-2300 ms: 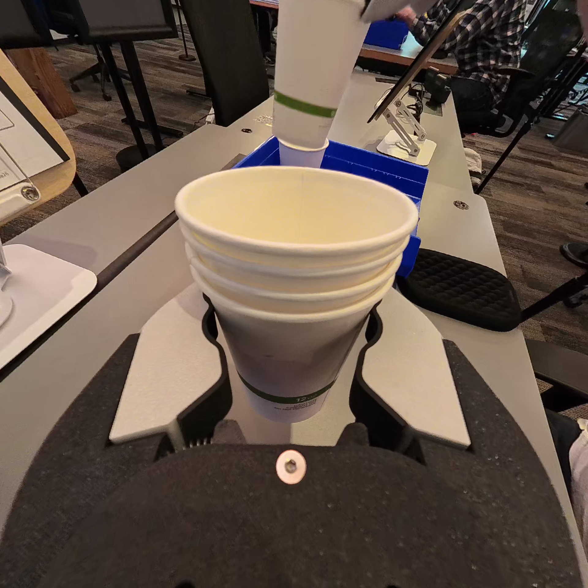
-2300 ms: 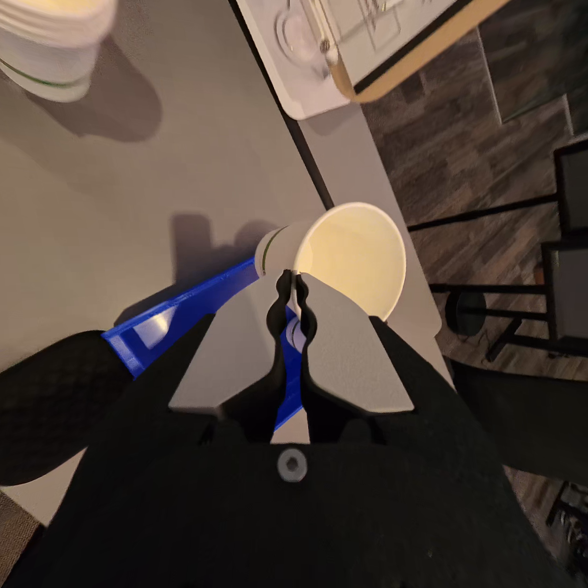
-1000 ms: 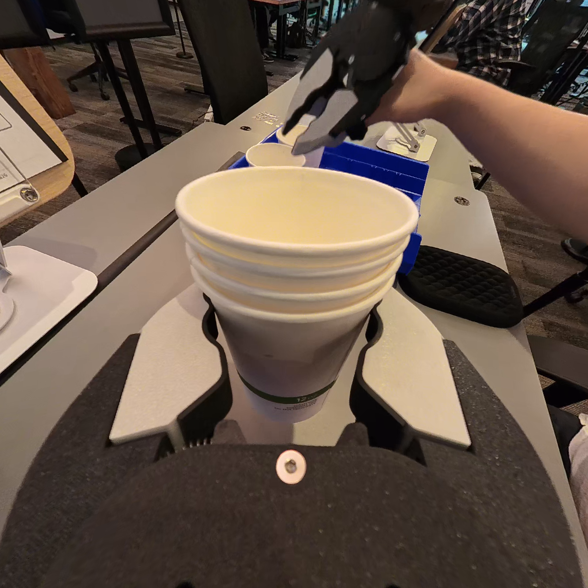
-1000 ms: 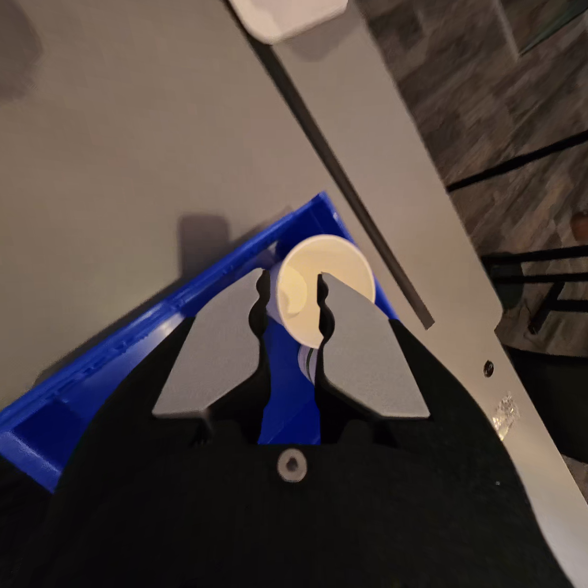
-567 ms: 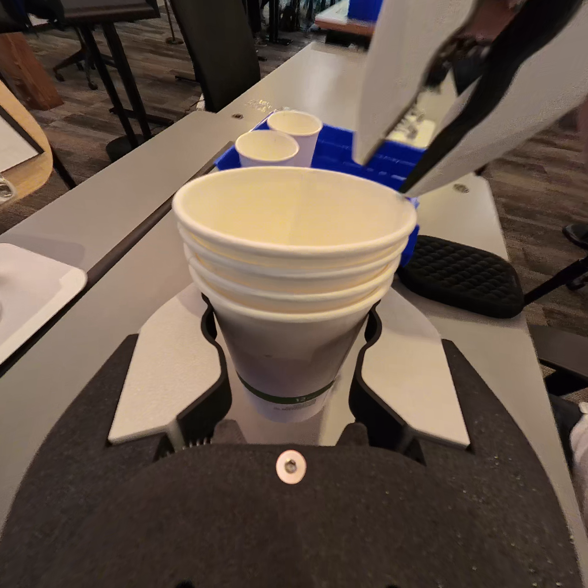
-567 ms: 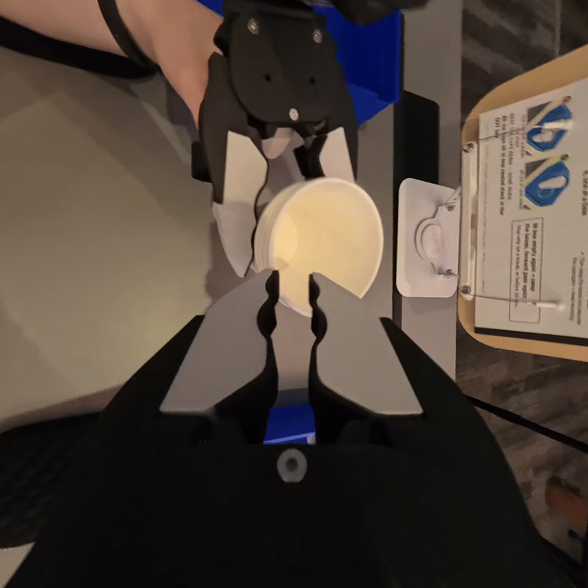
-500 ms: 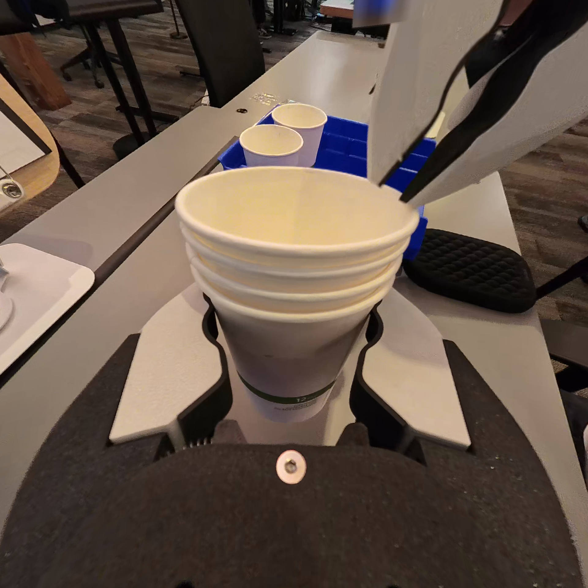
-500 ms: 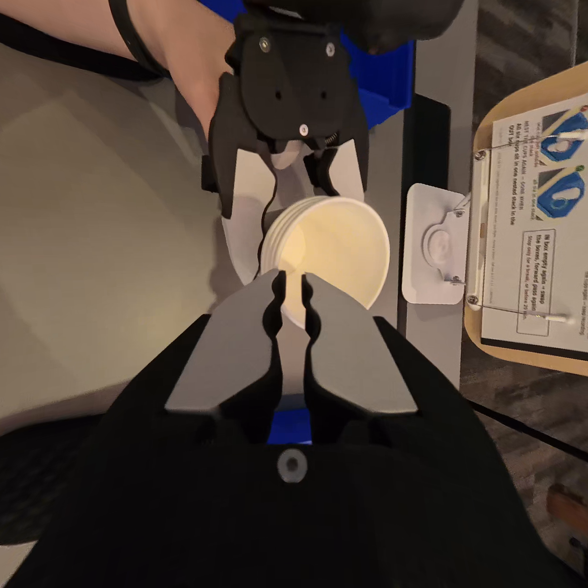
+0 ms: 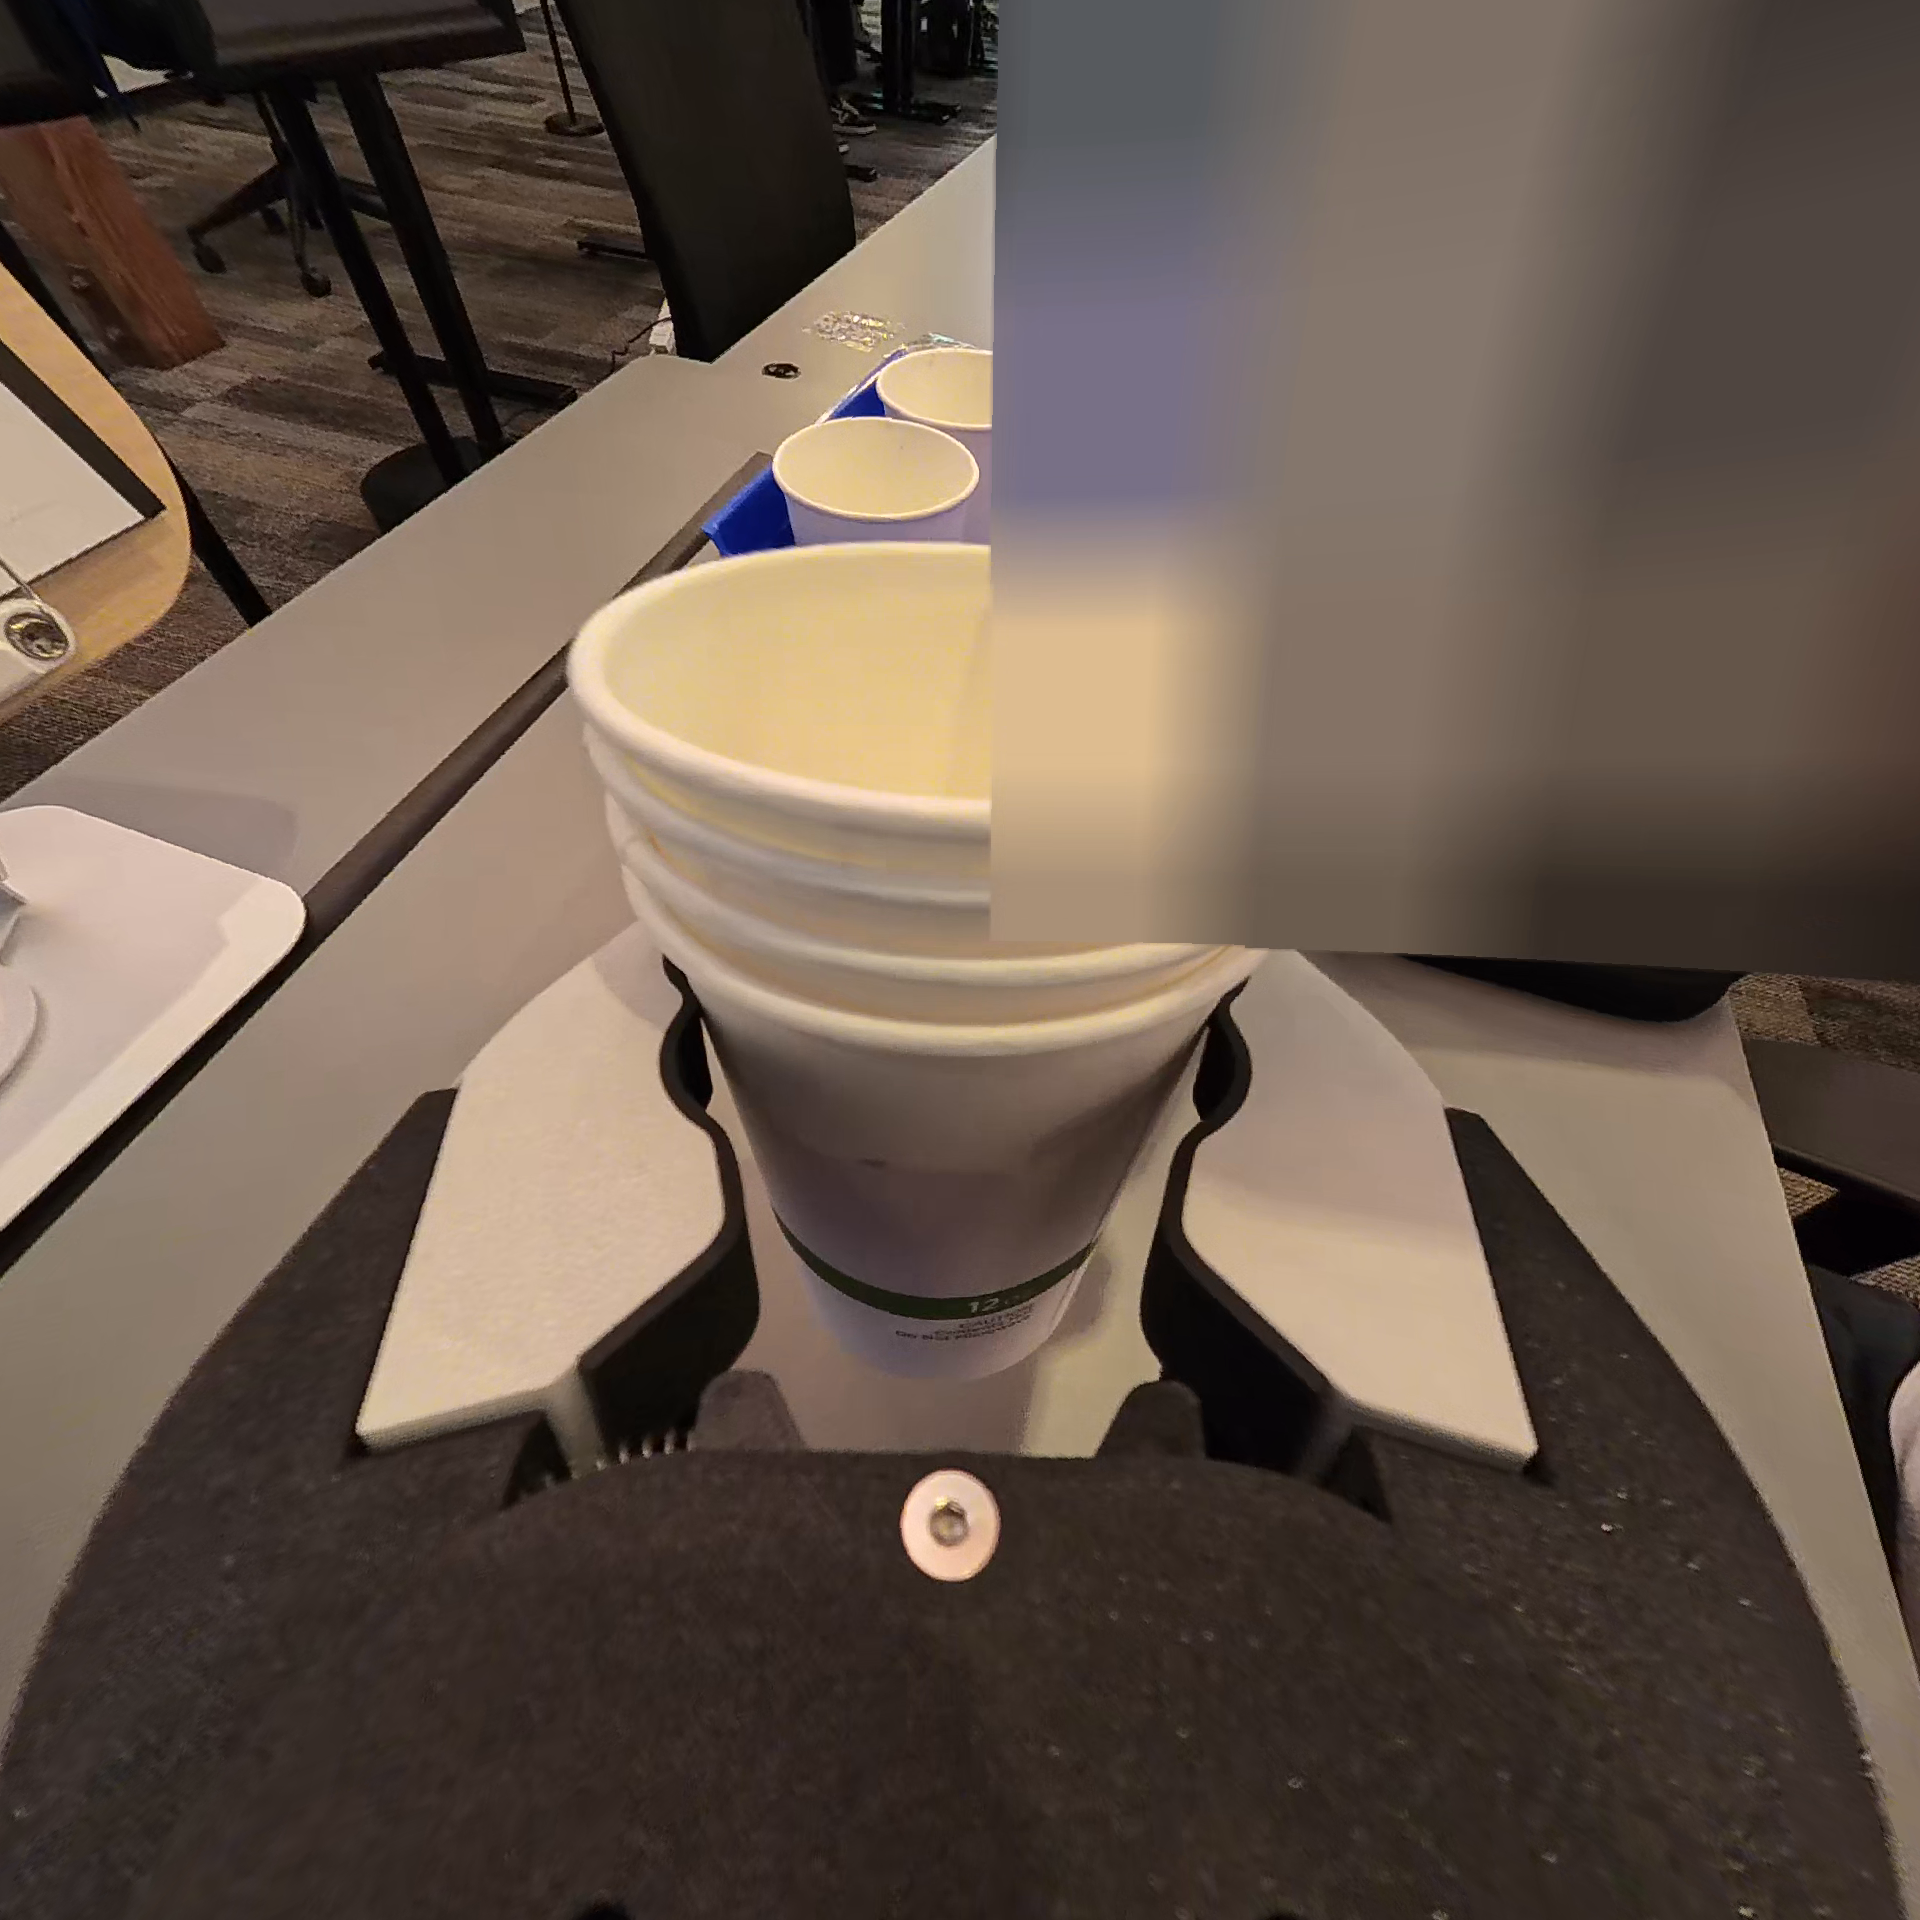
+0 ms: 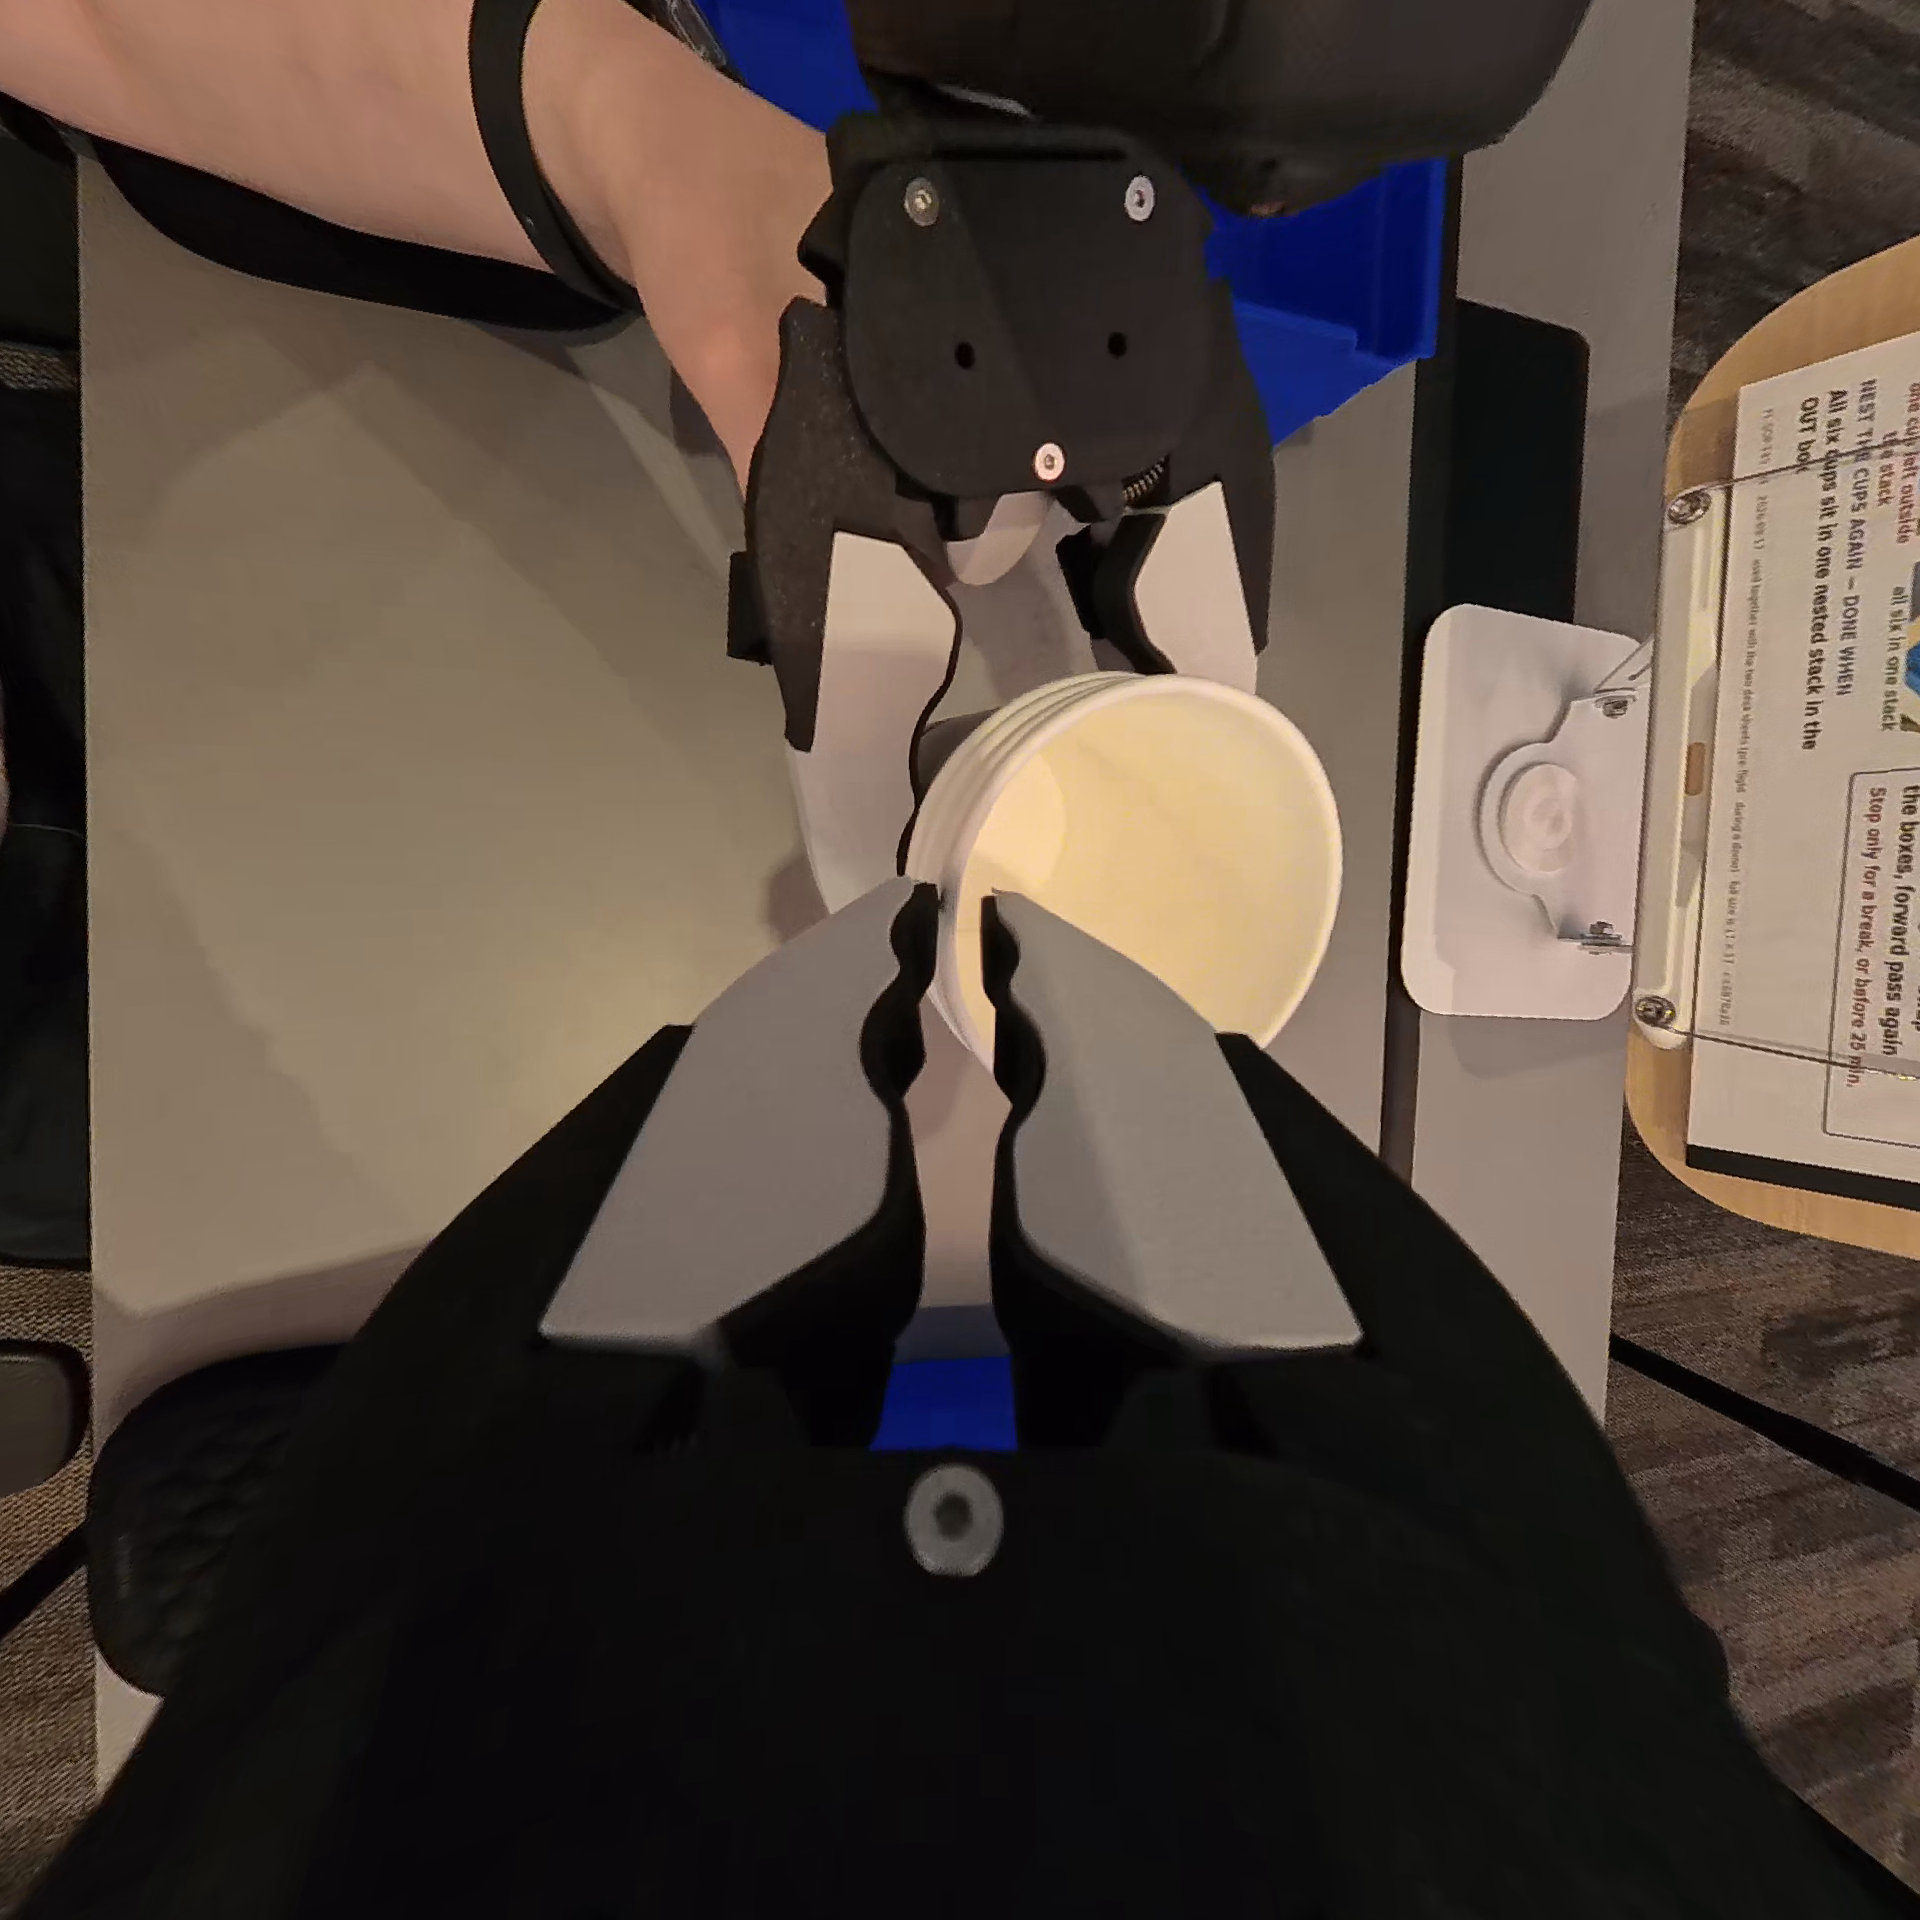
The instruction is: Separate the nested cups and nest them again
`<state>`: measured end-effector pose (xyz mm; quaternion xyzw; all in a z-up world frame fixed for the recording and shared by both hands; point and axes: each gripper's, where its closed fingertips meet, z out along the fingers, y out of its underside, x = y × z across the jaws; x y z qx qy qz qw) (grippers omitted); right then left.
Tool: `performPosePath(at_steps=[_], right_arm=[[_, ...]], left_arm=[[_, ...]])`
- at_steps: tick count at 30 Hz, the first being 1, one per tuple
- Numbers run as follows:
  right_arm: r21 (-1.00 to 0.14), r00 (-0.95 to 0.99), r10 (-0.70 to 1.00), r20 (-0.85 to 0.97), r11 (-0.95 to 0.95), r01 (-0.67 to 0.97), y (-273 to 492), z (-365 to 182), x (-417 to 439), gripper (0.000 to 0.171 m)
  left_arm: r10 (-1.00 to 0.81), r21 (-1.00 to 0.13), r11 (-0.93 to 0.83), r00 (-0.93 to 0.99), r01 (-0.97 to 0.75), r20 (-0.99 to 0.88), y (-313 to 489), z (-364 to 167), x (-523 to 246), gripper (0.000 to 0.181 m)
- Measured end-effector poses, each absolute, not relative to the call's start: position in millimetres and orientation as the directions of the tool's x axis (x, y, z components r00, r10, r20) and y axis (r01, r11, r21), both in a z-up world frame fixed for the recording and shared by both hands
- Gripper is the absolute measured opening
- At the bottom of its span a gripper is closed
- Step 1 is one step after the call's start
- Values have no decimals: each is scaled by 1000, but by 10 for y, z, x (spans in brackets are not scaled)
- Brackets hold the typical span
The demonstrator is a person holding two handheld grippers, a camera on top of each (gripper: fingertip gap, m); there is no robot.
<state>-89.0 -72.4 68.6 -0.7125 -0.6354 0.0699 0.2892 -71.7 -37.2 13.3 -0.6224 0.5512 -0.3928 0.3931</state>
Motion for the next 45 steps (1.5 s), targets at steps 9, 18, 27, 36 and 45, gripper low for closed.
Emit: performPosePath(at_steps=[9, 18, 27, 36, 45], right_arm=[[-473, 166, 956, 242, -33, 880, -758, 654, -893, 3], [-479, 181, 948, 260, -35, 877, -729, 805, -835, 3], [-512, 238, 915, 325, -41, 858, -708, 1281, -679, 3], [-553, 406, 837, 366, -155, 819, -807, 1507, -53, 3], [-521, 696, 629, 347, -487, 700, -1025, 1109, 1383, 3]], left_arm=[[-996, -925, -70, 82, -375, 42, -381, 156, -719, 93], [-995, -920, -78, 91, -384, 47, -347, 121, -725, 93], [-995, -912, -79, 91, -403, 46, -341, 64, -718, 93], [-993, -913, -100, 97, -396, 66, -311, 81, -748, 93], [-993, -915, -99, 92, -392, 68, -319, 112, -757, 93]])
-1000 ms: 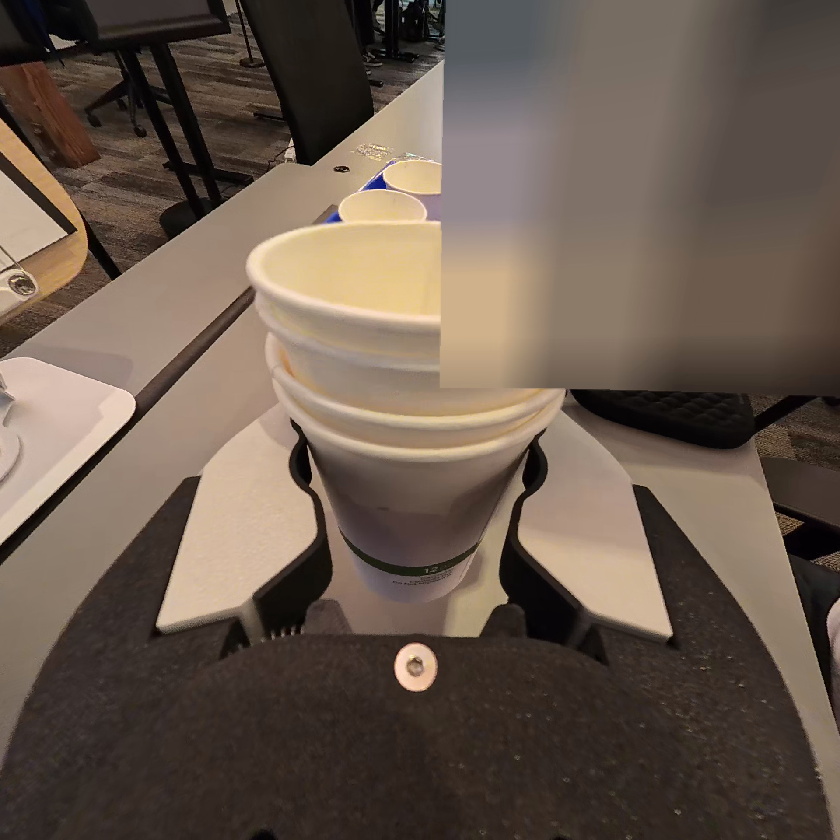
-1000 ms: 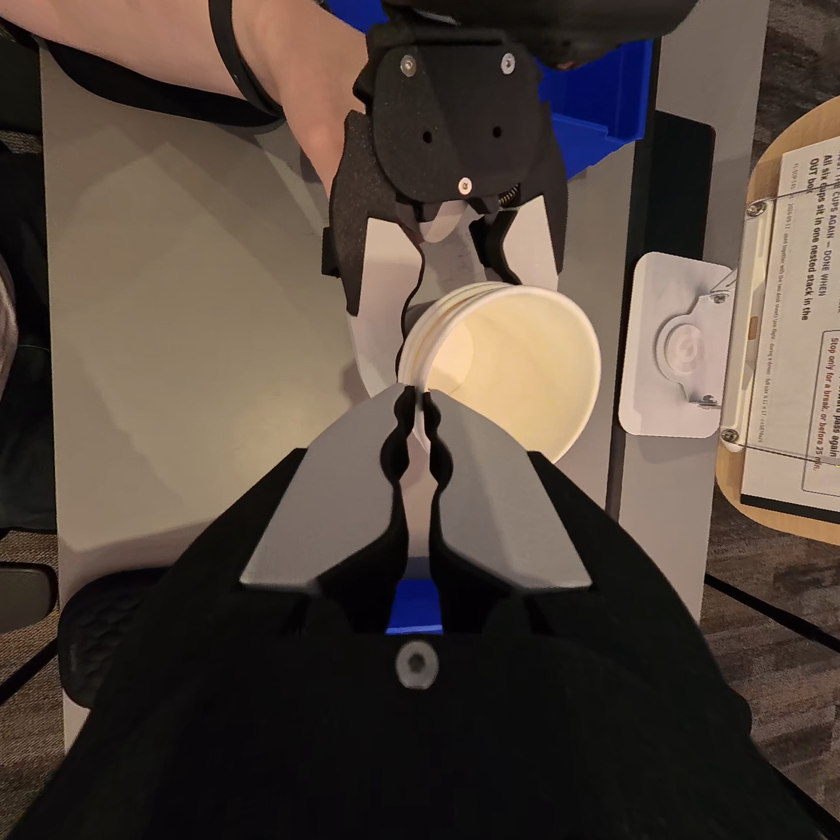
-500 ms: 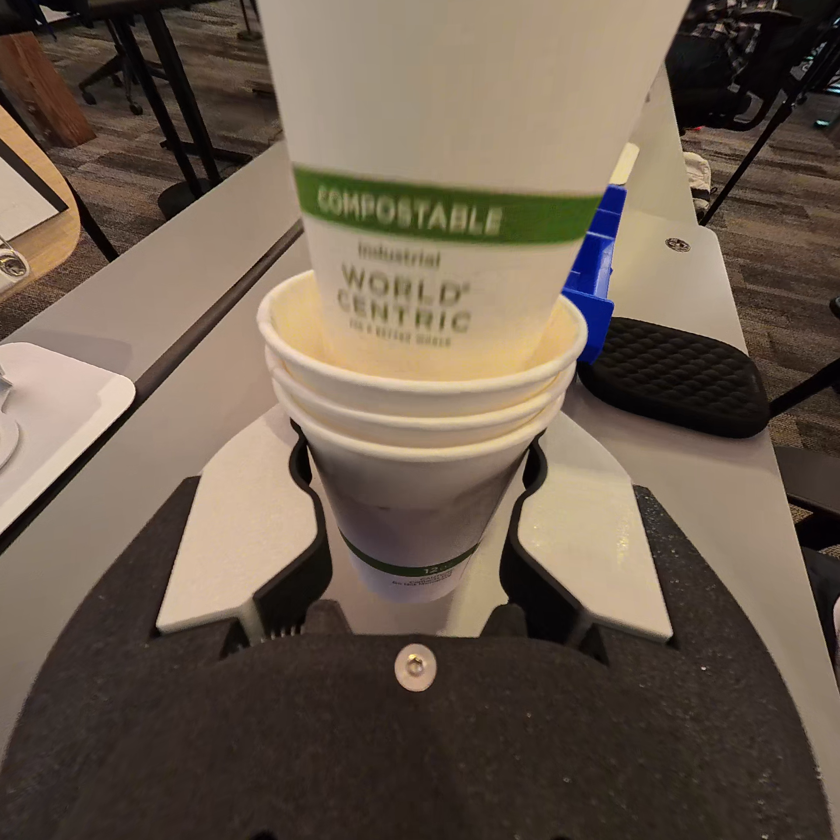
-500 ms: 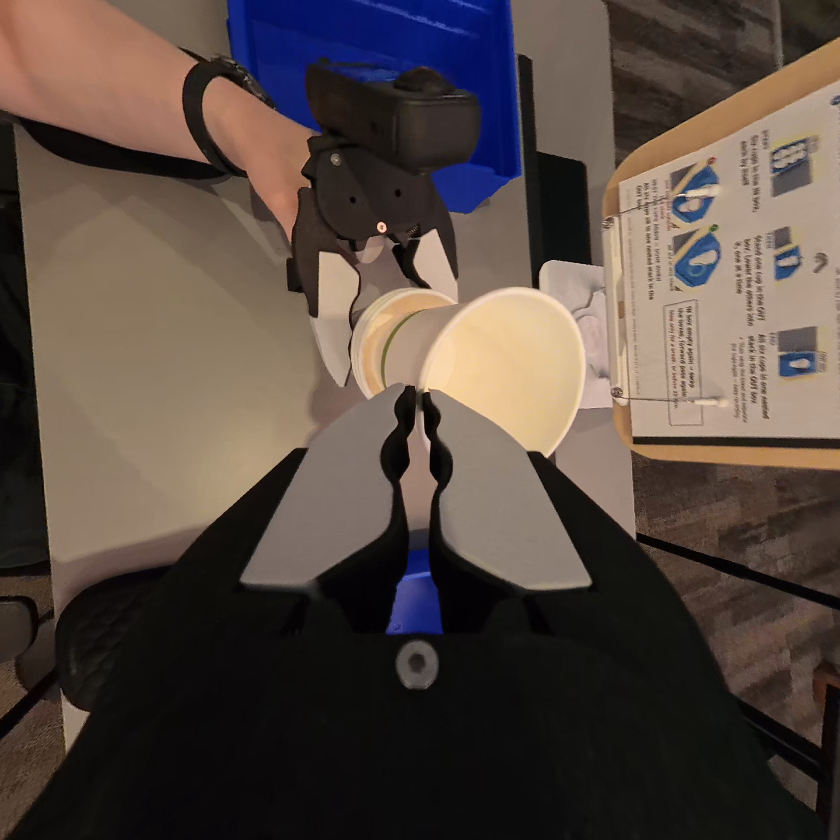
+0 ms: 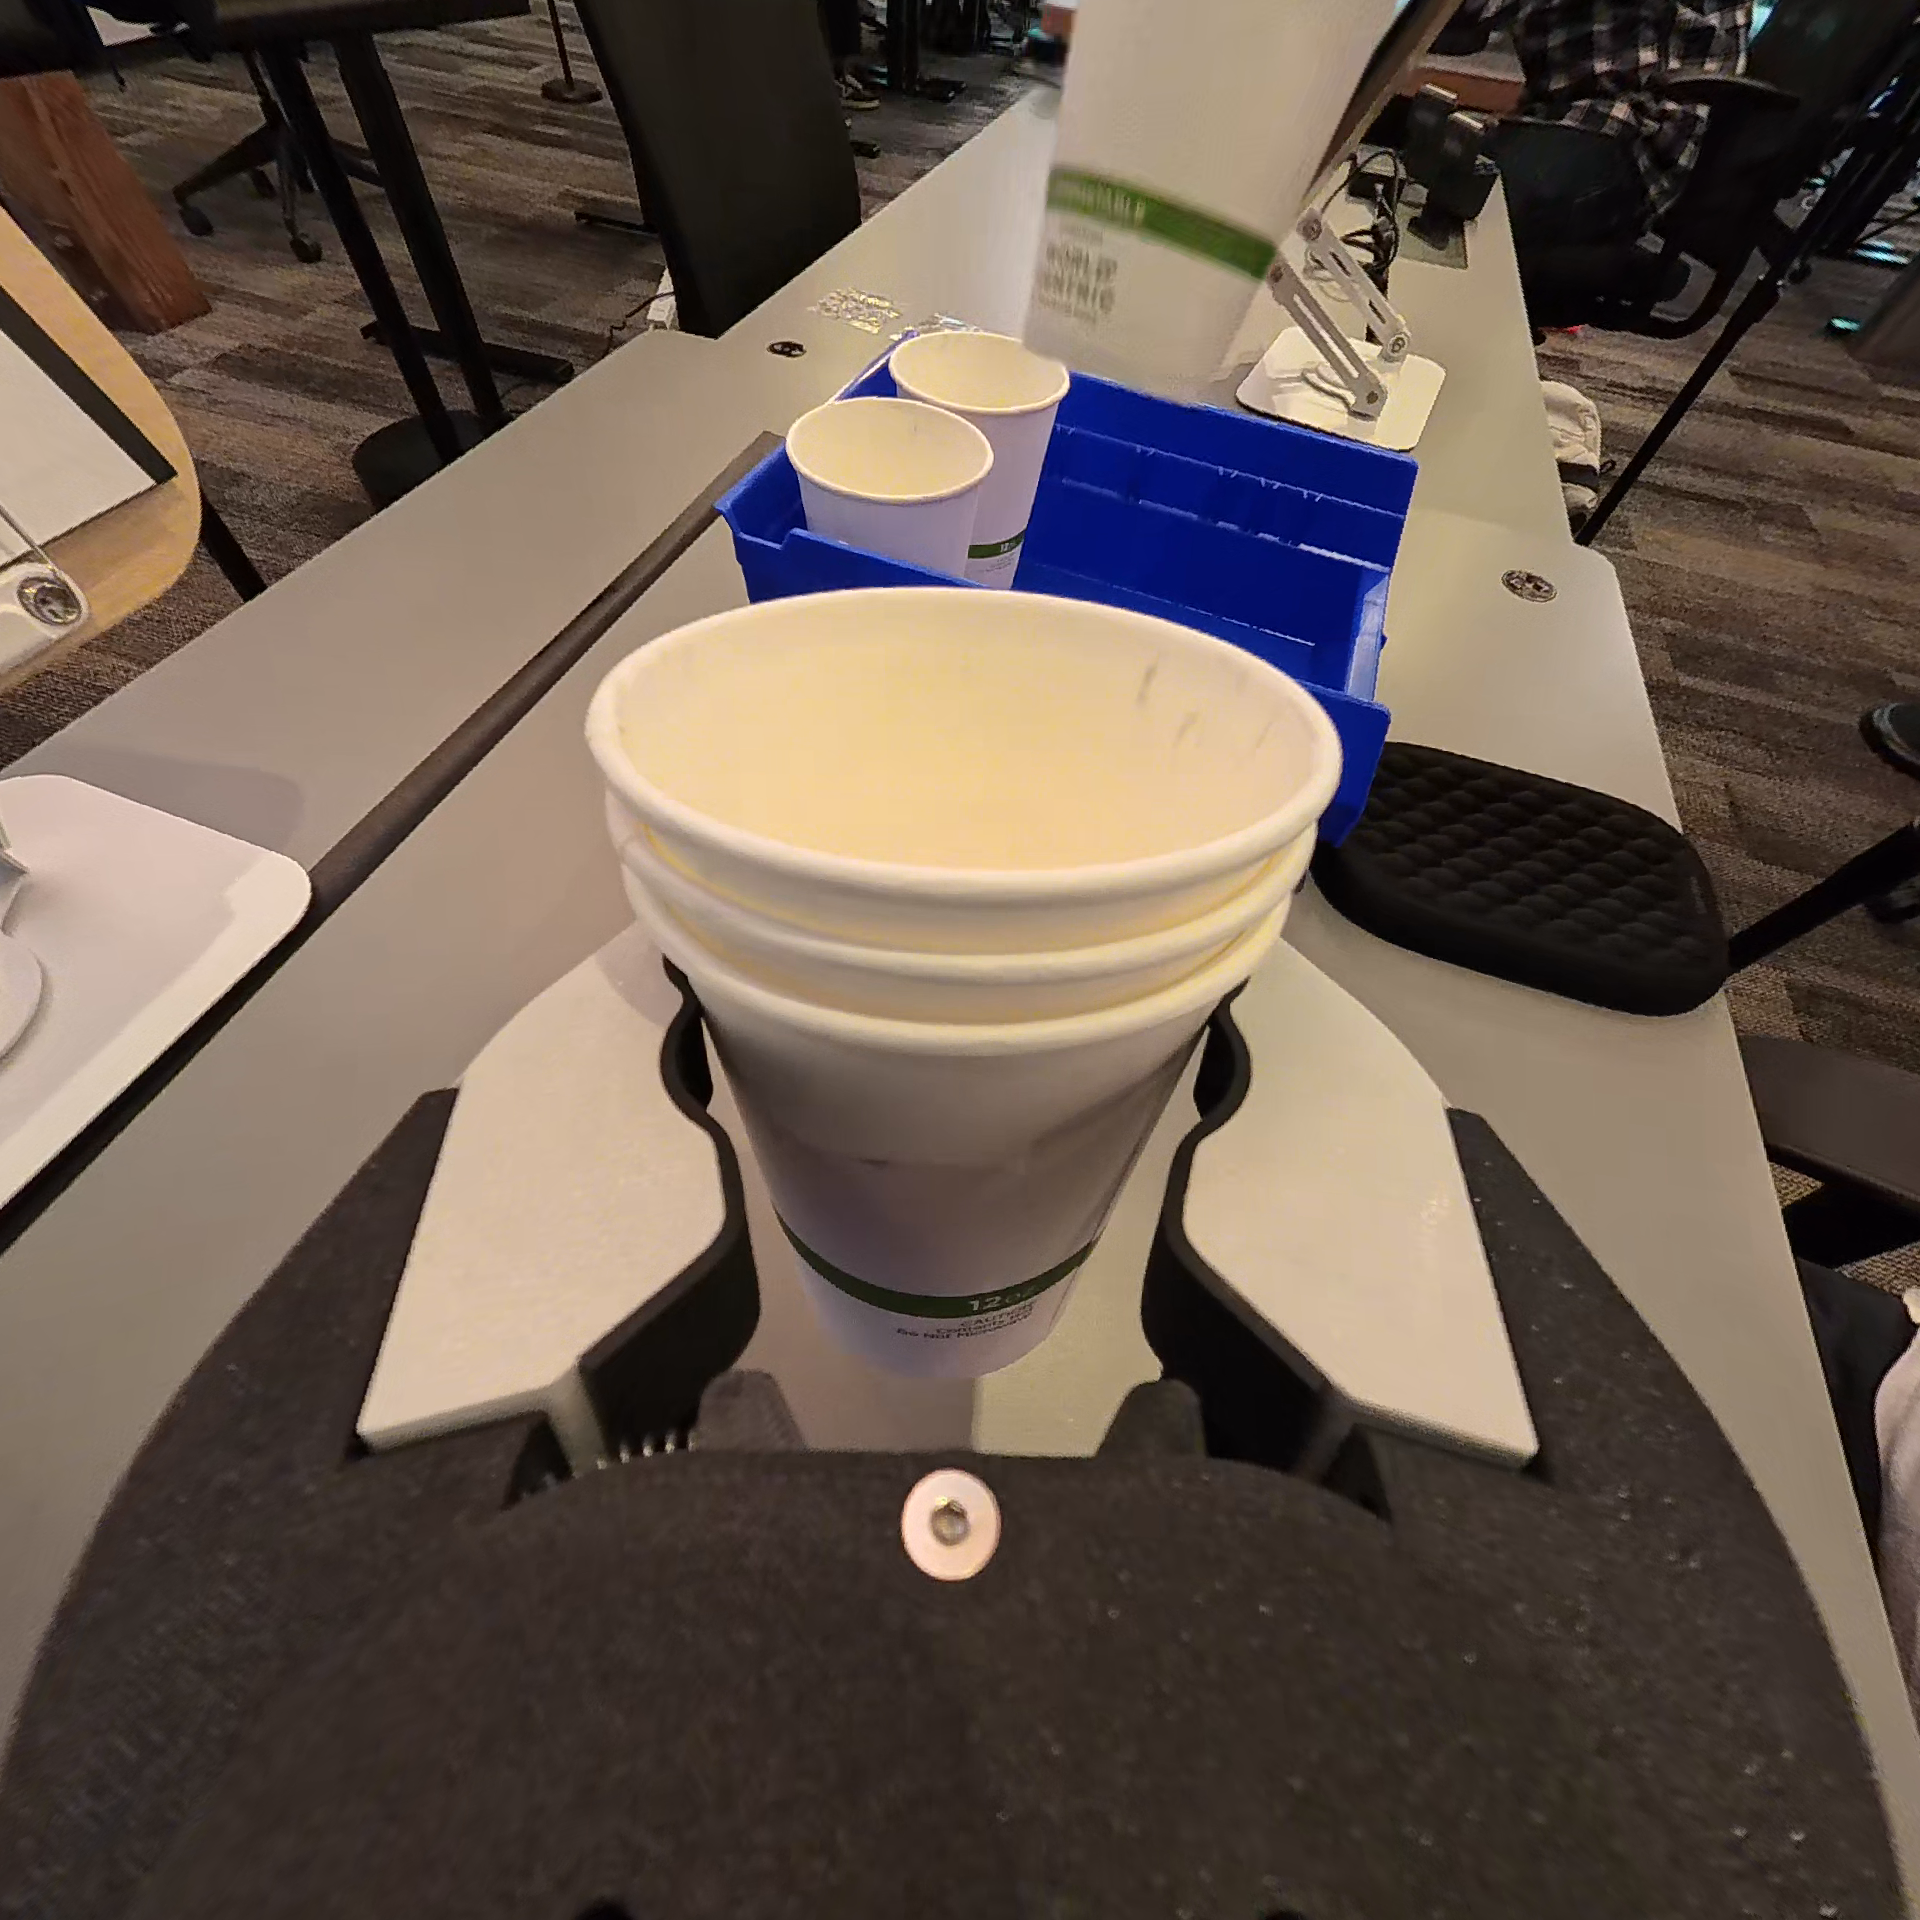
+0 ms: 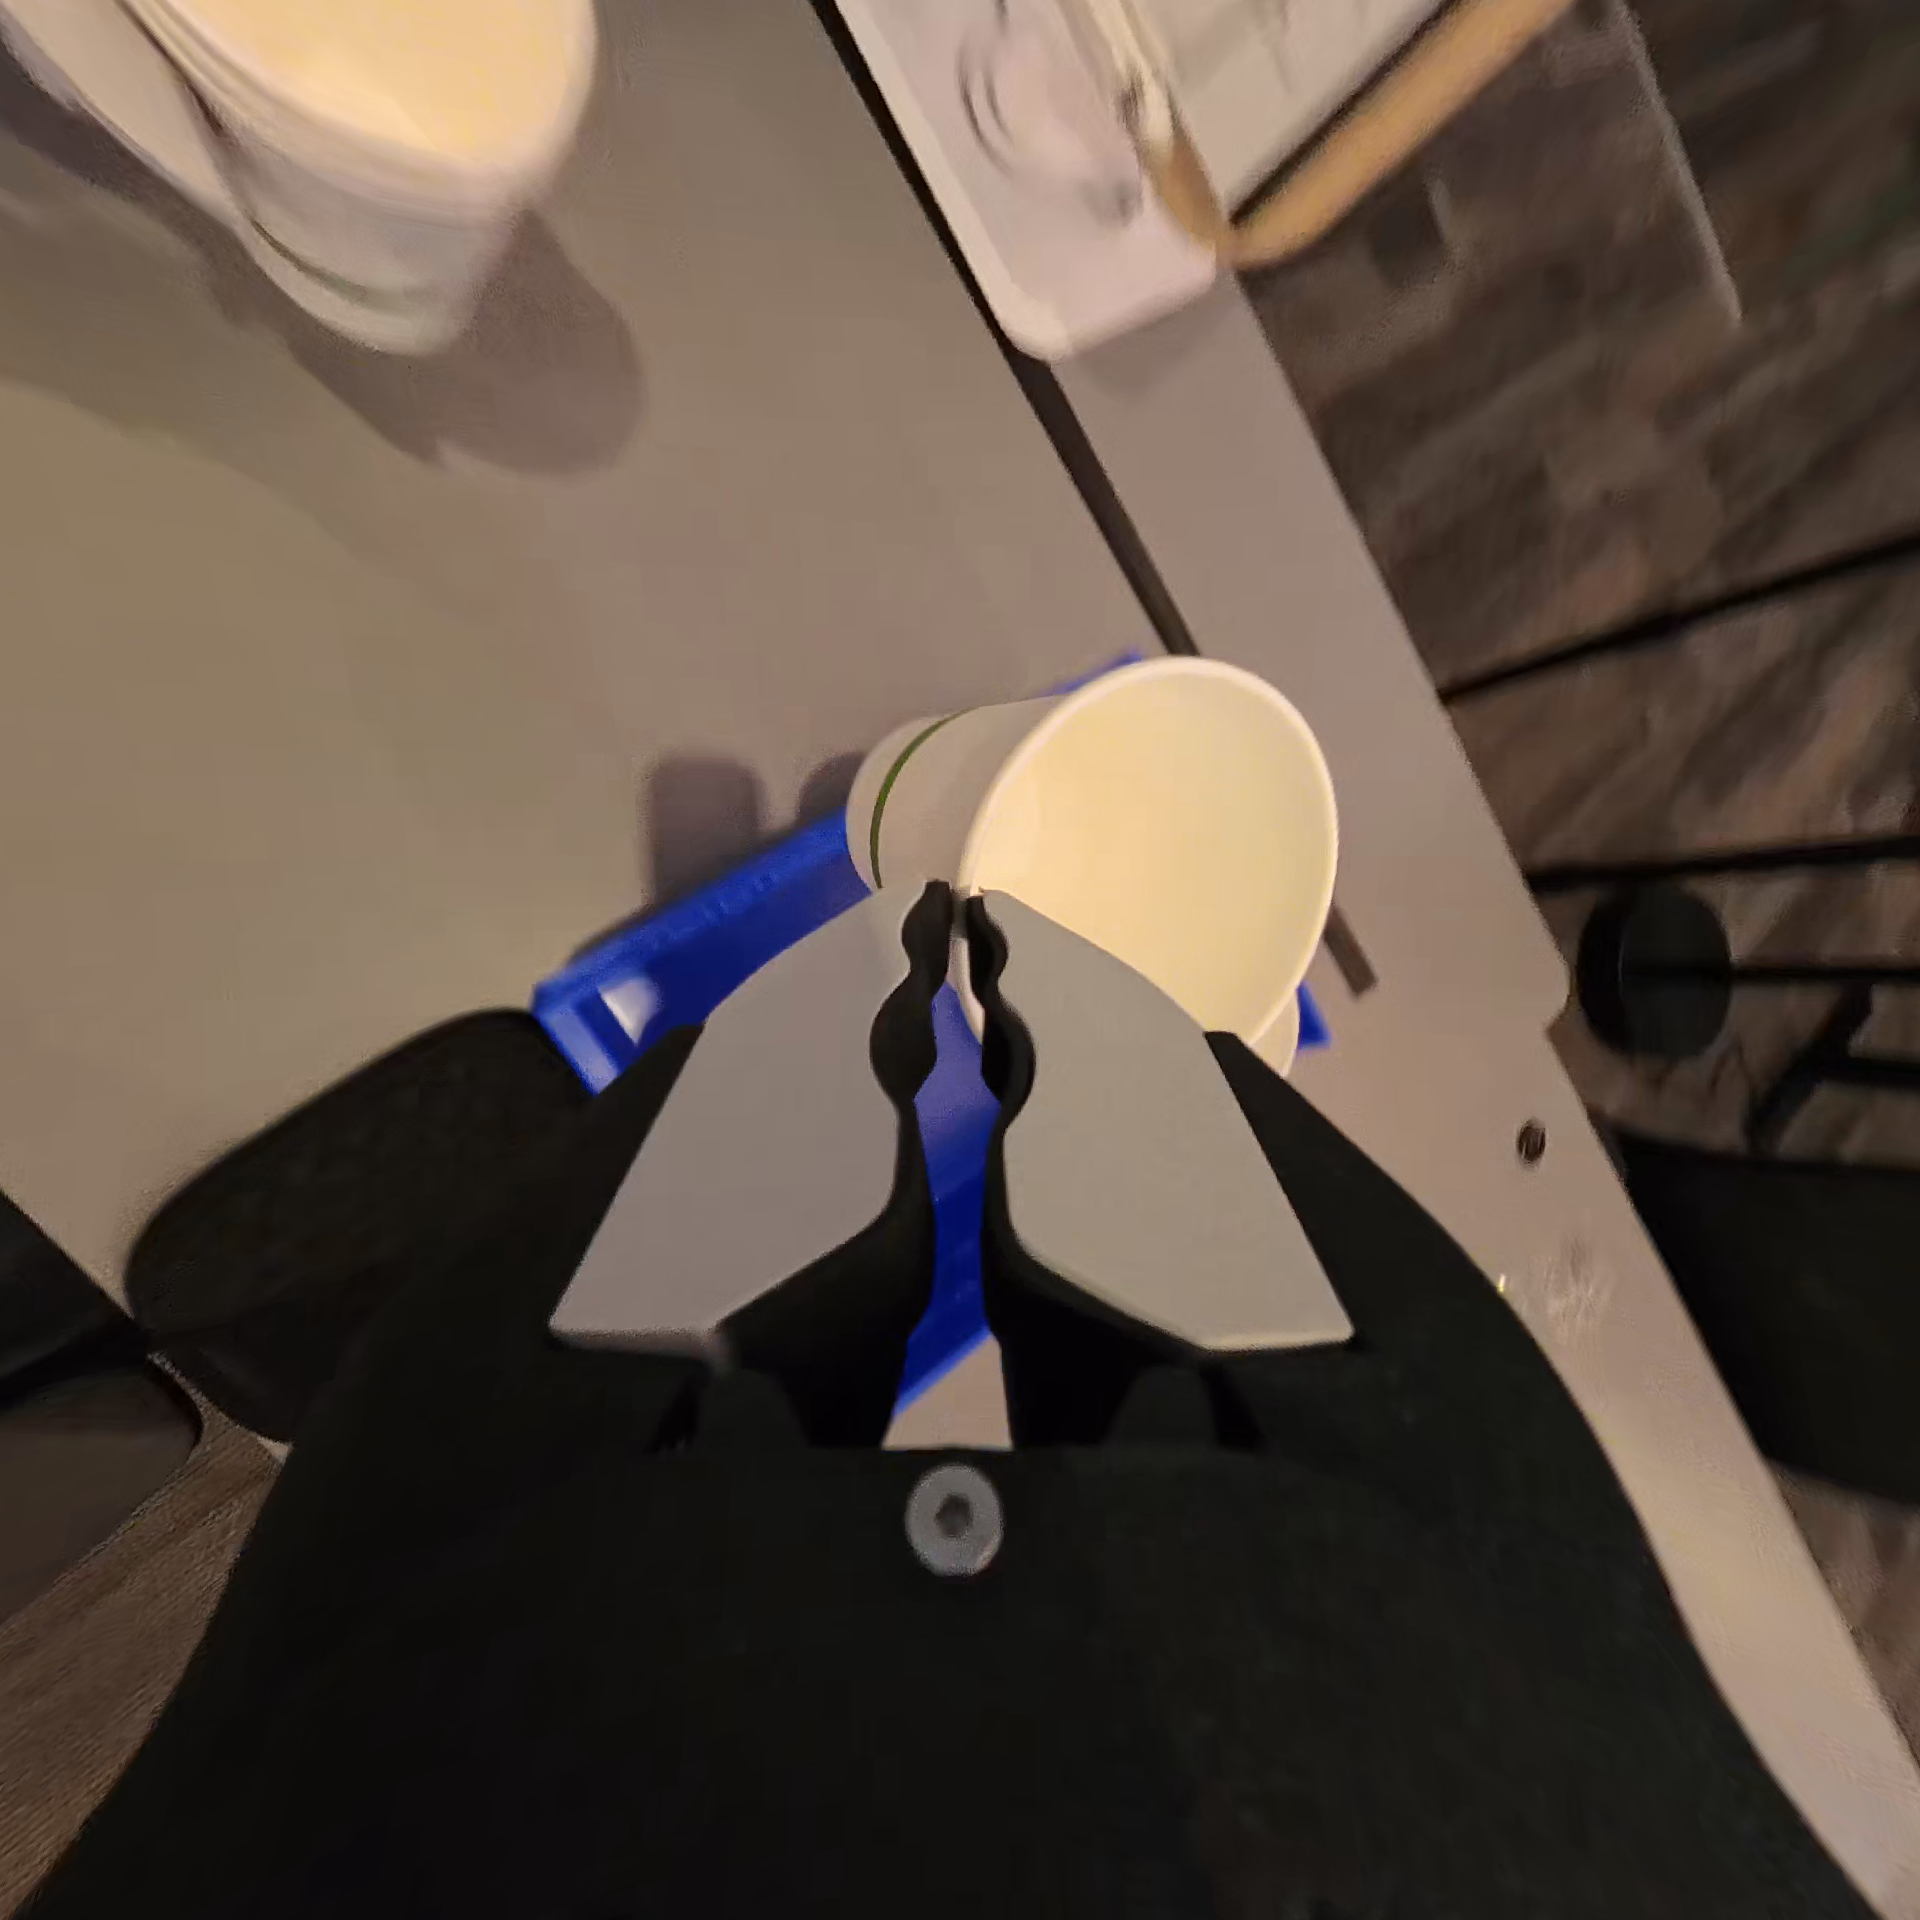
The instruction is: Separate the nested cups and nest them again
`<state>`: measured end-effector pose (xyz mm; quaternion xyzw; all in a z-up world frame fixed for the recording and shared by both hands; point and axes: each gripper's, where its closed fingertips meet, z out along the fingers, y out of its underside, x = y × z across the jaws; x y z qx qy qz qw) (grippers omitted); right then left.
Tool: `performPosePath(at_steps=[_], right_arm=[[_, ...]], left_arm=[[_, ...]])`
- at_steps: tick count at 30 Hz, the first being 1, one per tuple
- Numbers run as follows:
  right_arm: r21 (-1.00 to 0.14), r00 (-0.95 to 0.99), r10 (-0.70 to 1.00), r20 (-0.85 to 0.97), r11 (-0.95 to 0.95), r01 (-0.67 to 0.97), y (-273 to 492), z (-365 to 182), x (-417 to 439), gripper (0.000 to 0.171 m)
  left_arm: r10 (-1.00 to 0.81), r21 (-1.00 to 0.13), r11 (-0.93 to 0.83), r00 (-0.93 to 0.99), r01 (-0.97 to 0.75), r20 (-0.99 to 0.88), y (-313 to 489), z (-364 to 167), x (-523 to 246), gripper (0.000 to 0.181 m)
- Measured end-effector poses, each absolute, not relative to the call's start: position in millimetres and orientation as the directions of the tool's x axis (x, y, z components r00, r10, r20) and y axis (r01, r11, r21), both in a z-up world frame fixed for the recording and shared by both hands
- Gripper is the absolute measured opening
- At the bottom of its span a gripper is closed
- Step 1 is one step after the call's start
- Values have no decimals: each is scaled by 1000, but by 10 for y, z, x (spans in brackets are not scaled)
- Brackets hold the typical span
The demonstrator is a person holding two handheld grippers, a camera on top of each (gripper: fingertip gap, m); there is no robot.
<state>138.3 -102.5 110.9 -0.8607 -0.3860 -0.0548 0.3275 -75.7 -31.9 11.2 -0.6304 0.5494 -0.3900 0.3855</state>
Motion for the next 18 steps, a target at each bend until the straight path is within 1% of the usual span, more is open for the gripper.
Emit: performPosePath(at_steps=[2, 5, 11, 13, 18], right_arm=[[-467, 729, 585, 355, -565, 681, -1072, 834, 1675, 3], [-426, 766, 527, 368, -636, 643, -1122, 464, 1985, 4], [-287, 745, 530, 405, -701, 654, -1215, -214, 2276, 3], [-248, 730, 538, 421, -706, 663, -1222, -370, 2322, 3], [-208, 717, 540, 440, -716, 666, -1205, -551, 2395, 3]], left_arm=[[-994, -913, -96, 91, -396, 65, -321, 104, -753, 93], [-994, -912, -99, 89, -398, 69, -328, 92, -745, 93], [-993, -909, -103, 89, -404, 73, -318, 63, -738, 93], [-993, -907, -103, 90, -408, 73, -314, 48, -736, 93], [-994, -906, -102, 88, -412, 72, -320, 32, -726, 93]])
